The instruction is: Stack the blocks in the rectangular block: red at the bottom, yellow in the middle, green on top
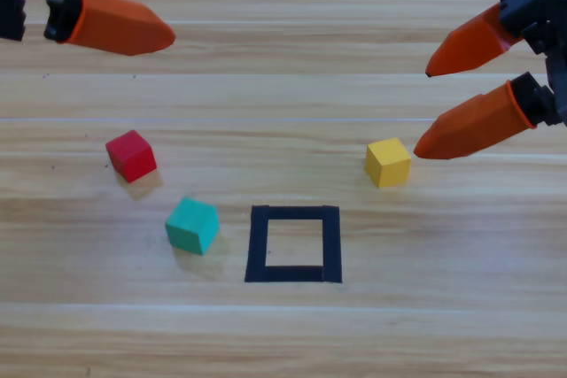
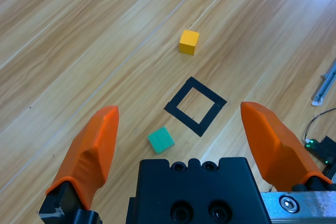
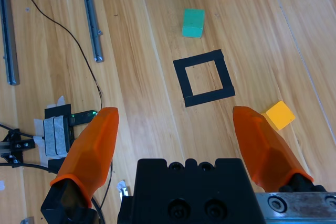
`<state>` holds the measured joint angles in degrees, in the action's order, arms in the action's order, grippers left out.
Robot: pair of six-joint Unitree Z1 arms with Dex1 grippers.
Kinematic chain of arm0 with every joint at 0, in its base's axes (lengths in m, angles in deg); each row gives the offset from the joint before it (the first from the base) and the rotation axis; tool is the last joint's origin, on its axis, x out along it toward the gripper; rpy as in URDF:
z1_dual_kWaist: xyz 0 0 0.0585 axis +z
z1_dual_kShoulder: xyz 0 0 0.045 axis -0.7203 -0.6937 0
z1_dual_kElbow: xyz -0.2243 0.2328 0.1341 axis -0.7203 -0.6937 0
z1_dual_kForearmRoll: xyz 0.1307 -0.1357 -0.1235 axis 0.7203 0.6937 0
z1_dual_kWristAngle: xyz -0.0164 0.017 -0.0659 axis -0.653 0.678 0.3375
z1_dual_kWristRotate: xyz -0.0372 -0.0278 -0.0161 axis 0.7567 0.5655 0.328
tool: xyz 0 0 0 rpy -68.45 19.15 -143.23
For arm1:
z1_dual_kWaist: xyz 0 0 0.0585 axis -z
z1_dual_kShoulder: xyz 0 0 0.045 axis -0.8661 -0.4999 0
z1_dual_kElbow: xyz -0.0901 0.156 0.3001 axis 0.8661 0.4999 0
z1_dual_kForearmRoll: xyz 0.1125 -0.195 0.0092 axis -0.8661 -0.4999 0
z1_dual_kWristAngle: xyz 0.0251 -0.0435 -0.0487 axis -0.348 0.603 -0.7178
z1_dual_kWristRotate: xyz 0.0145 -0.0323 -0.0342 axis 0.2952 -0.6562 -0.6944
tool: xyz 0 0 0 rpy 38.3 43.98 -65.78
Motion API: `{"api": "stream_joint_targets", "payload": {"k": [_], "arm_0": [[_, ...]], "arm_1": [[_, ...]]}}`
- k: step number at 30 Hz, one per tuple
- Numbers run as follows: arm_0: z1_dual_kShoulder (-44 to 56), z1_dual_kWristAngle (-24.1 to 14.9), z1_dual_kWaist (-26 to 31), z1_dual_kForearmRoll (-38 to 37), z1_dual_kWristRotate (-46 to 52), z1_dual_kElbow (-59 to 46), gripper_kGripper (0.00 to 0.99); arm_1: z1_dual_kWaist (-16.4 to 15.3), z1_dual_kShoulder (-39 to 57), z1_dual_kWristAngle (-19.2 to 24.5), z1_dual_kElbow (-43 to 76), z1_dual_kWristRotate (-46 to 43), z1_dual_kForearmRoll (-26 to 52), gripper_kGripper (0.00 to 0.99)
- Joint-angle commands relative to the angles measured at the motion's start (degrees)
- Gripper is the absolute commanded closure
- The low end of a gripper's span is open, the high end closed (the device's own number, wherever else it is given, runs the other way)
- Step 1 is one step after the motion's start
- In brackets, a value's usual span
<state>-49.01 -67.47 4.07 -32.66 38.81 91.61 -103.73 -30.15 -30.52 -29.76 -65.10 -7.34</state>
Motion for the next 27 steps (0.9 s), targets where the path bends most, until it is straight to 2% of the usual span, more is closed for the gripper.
{"api": "stream_joint_targets", "payload": {"k": [1,6,9,11,15,17,19,20,22,24,27], "arm_0": [[-0.79,-1.08,-1.15,0.98,0.33,-1.13,0.000],[-0.61,-1.79,-1.15,1.33,0.68,-1.57,0.000],[-0.96,-1.96,-1.15,2.12,0.59,-1.13,0.000],[-1.49,-1.96,-1.15,2.82,0.68,-1.04,0.000],[-1.84,-1.61,-1.15,2.73,2.44,-0.87,0.000],[-1.49,-2.31,-1.15,2.73,4.55,-0.17,0.000],[-1.05,-4.69,-0.97,3.00,6.66,1.15,0.000],[-1.14,-4.60,-0.80,2.82,7.54,1.86,0.000],[-2.98,-7.76,0.34,2.73,9.21,3.70,0.011],[-5.88,-7.76,4.30,3.26,15.27,5.28,0.008],[-13.00,-8.73,8.25,10.73,24.85,11.88,0.000]], "arm_1": [[-1.45,-1.61,-0.79,1.77,0.46,0.83,0.036],[-1.45,-3.37,-0.70,1.15,1.08,0.83,0.034],[-1.45,-5.48,0.97,-0.08,3.10,0.83,0.034],[-1.45,-7.77,5.45,-1.75,6.62,0.48,0.034],[-1.45,-13.22,18.02,-5.35,13.82,0.31,0.025],[-1.36,-15.15,21.80,-6.58,17.25,0.31,0.011],[-1.36,-17.79,25.84,-8.78,21.73,0.31,0.008],[-1.36,-19.19,27.51,-9.66,23.58,0.31,0.004],[-1.36,-22.18,31.20,-11.33,26.57,0.31,0.001],[-1.36,-25.17,33.49,-12.73,27.53,0.31,0.001],[-1.36,-29.83,36.04,-15.19,27.80,0.22,0.001]]}}
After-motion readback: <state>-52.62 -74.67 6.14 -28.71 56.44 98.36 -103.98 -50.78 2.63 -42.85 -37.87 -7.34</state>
